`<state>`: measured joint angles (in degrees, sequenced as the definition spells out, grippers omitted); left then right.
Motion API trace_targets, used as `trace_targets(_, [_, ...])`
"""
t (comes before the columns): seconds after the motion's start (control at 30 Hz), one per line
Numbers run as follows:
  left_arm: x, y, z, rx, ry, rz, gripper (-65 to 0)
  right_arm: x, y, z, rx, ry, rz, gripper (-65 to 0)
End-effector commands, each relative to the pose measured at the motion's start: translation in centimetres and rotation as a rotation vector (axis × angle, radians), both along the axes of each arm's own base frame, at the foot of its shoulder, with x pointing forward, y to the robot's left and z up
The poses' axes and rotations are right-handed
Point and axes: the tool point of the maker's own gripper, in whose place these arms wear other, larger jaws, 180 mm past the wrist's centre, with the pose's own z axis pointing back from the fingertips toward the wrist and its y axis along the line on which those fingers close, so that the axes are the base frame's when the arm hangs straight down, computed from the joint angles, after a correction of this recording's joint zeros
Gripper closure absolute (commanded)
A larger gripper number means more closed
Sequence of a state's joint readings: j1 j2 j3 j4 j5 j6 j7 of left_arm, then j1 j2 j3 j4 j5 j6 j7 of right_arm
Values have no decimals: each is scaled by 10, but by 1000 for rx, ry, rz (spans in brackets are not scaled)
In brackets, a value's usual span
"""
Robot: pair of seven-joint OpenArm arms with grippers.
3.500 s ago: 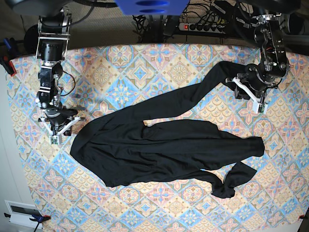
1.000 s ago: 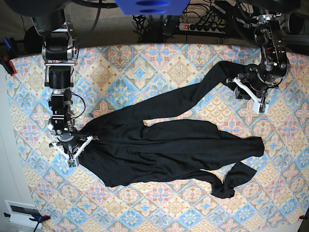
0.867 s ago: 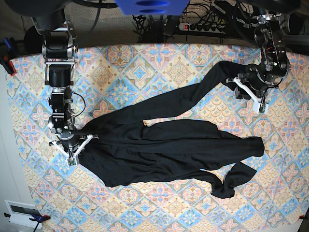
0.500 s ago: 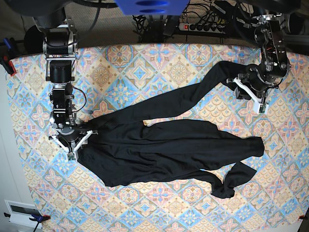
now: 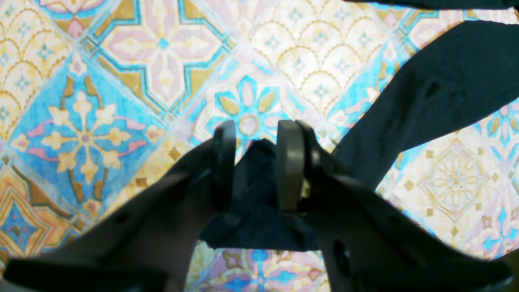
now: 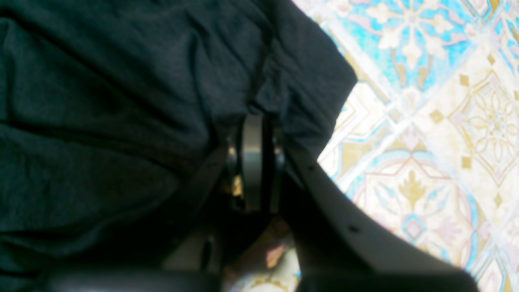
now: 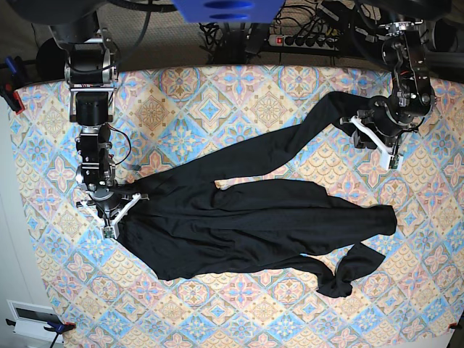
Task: Layout the t-shirt on the table in an organized manner, then fold the t-shirt properly
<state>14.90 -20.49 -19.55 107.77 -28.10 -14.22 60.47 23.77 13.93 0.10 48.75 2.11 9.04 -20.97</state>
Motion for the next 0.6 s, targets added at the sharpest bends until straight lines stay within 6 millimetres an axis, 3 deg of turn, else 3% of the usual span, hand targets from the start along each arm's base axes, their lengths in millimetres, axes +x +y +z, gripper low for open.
trace_targets(0.0, [7,3,11,12,-39,-8,-174,3,-12,6,-30,10,-19,-1])
trace_targets(0.1, [7,3,11,13,-38,-7,-174,6,-12,13,-28,-9,-18,0])
trace_targets(0.2, [7,4,11,14,-39,-4,-174,20,-8,45,-42,-101,1,0])
trace_targets(0.37, [7,3,11,12,-41,-8,-174,0,-3,44,-58,-94,19,0])
trace_targets(0.57, [7,2,11,11,-42,-7,-174,-20,-31,45,-26,-110,-44,0])
